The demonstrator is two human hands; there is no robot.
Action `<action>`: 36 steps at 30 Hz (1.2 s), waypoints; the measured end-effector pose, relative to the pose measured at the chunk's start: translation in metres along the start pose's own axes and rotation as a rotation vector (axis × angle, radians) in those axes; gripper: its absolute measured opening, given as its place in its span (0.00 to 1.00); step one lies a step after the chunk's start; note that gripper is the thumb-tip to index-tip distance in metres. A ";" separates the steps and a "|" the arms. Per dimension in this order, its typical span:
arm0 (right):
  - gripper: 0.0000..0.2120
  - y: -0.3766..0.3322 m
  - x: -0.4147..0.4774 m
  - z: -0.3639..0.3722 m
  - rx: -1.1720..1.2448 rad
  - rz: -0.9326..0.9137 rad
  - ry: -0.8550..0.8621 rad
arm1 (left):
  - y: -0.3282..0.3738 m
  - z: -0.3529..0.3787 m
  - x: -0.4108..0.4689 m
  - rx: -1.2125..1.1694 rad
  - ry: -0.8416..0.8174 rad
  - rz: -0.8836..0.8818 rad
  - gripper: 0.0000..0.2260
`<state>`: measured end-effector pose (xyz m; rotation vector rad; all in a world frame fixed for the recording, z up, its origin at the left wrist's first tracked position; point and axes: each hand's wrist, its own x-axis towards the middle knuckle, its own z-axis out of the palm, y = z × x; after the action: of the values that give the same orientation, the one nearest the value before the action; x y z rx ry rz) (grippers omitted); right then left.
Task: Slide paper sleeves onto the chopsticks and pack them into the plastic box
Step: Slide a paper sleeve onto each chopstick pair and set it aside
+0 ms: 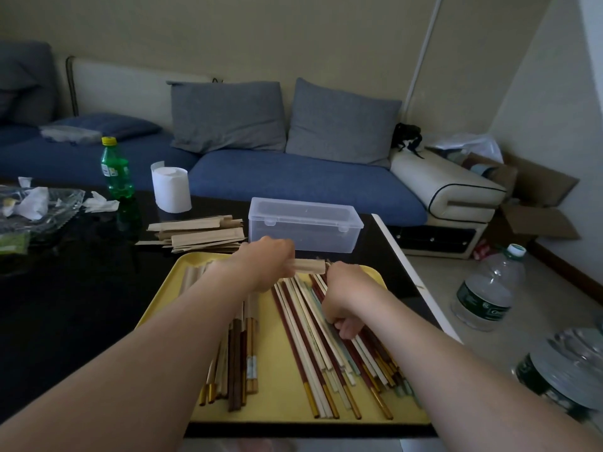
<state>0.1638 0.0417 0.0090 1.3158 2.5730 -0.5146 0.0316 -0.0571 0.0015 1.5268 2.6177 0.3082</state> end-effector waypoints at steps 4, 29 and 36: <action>0.26 -0.004 0.003 0.002 0.024 0.056 -0.026 | -0.002 0.003 0.003 -0.007 0.001 0.018 0.09; 0.12 0.004 0.001 -0.028 0.414 -0.230 0.059 | -0.022 -0.001 0.013 -0.223 0.001 0.006 0.07; 0.14 0.011 0.003 -0.026 0.284 -0.336 0.266 | -0.025 -0.005 0.008 -0.293 -0.007 0.005 0.10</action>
<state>0.1707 0.0599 0.0294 1.0935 3.0588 -0.8416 0.0052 -0.0627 0.0012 1.4315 2.4298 0.6528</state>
